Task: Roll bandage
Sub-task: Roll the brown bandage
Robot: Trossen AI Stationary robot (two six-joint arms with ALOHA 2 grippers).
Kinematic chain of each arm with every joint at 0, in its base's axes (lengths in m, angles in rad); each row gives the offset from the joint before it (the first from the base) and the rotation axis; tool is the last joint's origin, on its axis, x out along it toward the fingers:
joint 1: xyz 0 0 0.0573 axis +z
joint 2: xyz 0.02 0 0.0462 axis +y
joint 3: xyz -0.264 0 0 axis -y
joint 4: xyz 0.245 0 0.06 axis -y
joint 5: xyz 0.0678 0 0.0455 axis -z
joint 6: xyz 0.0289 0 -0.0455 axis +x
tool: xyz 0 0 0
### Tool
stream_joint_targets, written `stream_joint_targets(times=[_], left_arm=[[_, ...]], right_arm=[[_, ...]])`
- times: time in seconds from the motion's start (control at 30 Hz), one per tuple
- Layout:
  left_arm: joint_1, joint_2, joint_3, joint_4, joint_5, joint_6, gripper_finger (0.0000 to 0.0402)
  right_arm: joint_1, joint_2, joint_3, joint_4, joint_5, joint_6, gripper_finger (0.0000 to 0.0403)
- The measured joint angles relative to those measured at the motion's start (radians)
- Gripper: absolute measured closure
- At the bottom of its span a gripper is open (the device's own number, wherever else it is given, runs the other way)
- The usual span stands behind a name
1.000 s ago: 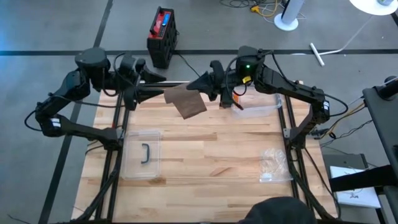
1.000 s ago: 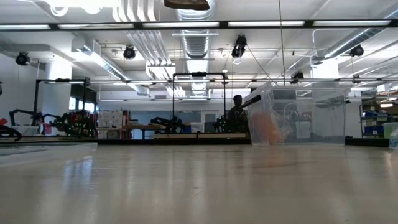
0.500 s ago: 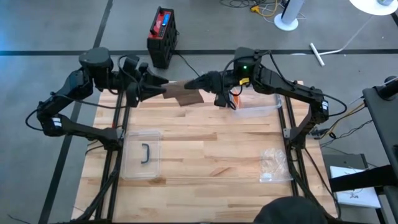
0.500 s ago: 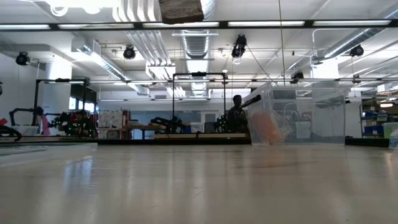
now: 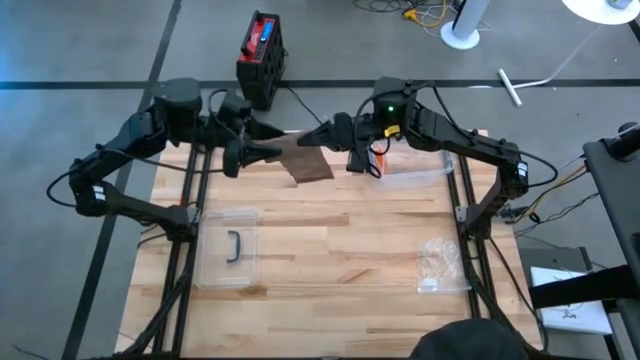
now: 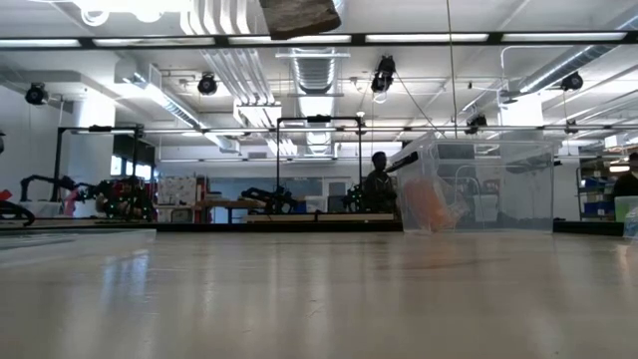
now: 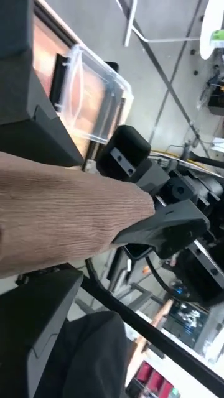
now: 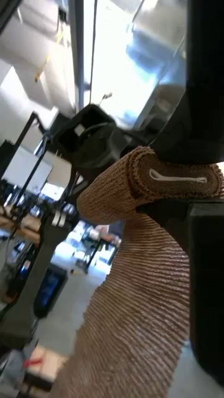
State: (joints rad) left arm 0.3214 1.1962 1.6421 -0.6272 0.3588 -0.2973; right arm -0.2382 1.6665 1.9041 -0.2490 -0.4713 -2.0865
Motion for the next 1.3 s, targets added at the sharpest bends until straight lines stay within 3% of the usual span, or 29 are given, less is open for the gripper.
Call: stream_joint_targets(times=[0.43, 0.6, 0.83, 1.17, 1.3], left_arm=[[0.000, 0.045, 0.000, -0.084, 0.123, 0.068, 0.0200], [0.000, 0.048, 0.000, -0.096, 0.125, 0.112, 0.0262], [0.002, 0.029, 0.000, -0.108, 0.122, 0.131, 0.0350], [0.003, 0.012, 0.000, -0.164, 0.117, 0.133, 0.0333], [0.004, -0.015, 0.000, -0.185, 0.021, 0.182, 0.0349]], right_arm=[[-0.013, -0.002, 0.004, -0.024, 0.000, 0.055, 0.0360], [-0.013, -0.002, 0.005, -0.030, 0.003, 0.135, 0.0349], [-0.013, -0.002, 0.006, -0.060, 0.000, 0.149, 0.0300], [-0.024, -0.010, 0.006, -0.084, 0.003, 0.147, 0.0267], [-0.039, -0.035, 0.017, -0.099, 0.031, 0.371, 0.0261]])
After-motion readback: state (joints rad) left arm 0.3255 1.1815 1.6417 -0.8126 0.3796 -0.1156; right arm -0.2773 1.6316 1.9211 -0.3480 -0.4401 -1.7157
